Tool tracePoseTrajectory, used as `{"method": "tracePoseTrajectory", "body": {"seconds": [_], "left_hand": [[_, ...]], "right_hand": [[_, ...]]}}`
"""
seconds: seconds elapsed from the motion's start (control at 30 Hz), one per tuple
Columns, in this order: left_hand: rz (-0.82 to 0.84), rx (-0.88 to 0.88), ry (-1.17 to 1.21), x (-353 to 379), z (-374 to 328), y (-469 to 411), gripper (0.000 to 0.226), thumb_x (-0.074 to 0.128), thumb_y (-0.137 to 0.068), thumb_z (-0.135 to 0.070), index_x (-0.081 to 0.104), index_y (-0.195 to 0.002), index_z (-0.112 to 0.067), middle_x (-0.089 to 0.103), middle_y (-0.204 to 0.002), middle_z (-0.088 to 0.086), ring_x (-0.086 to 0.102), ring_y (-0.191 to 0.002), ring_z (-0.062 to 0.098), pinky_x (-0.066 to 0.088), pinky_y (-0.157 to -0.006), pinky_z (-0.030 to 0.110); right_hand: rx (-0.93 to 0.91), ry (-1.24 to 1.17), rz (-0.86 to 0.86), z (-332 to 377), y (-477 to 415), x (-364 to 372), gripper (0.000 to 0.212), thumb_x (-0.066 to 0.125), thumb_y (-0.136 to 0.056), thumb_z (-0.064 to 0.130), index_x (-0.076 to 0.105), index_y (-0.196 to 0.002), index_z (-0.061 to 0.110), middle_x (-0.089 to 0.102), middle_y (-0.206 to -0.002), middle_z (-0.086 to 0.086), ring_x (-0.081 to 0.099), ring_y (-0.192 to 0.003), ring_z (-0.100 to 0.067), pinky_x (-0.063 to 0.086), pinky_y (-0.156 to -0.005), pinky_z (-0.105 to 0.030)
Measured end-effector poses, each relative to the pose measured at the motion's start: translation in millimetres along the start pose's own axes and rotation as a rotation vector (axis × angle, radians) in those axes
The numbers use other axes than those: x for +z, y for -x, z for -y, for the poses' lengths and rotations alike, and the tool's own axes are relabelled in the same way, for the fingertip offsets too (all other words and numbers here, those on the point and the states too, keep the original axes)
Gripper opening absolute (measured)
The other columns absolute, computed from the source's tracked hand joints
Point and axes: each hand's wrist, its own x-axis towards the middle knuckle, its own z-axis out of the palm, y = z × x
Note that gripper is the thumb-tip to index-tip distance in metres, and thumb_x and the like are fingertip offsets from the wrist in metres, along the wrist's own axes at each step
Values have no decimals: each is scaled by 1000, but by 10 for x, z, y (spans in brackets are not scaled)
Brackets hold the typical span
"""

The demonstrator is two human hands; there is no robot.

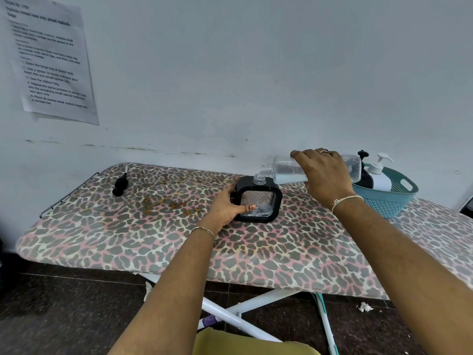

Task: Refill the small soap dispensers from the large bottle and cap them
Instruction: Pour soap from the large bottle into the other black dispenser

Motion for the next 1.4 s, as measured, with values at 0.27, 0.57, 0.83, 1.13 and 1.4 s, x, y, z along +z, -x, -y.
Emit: {"method": "tracePoseTrajectory", "body": {"seconds": [0.27, 0.57, 0.83, 1.13, 1.4], "left_hand": [[4, -3, 16, 0, -15, 14, 95, 84, -68, -16, 32, -147, -16, 49, -143, 6, 42, -135, 24, 32, -114, 42], [13, -1, 17, -6, -11, 22, 97, 85, -67, -18, 31, -148, -16, 49, -143, 6, 42, -135, 24, 34, -114, 44], [3, -3, 12, 0, -8, 19, 93, 85, -68, -18, 35, -146, -15, 50, -142, 7, 41, -135, 25, 33, -114, 45], [8, -8, 17, 2, 1, 6, 98, 87, -64, -23, 34, -146, -17, 50, -142, 6, 42, -135, 24, 34, -113, 46], [5, -10, 16, -1, 3, 6, 96, 86, -65, -21, 34, -146, -17, 50, -142, 6, 41, -135, 24, 32, -114, 45]], "right_hand": [[3, 0, -5, 4, -10, 1, 70, 69, -72, -2, 45, -134, 21, 65, -115, -4, 60, -103, -29, 46, -87, -39], [-3, 10, -4, 8, -15, 6, 70, 72, -73, 2, 44, -133, 22, 64, -115, -3, 60, -104, -28, 46, -88, -38], [-6, 6, -4, 7, -18, 2, 68, 70, -73, 0, 44, -131, 22, 64, -114, -4, 60, -103, -28, 45, -87, -39], [-9, 9, -1, 1, -26, 0, 70, 72, -73, 2, 43, -133, 22, 64, -116, -4, 60, -104, -28, 46, -88, -39], [-6, 4, -4, 4, -26, -8, 69, 68, -73, -2, 44, -133, 22, 64, -116, -4, 59, -105, -29, 45, -89, -39]]}}
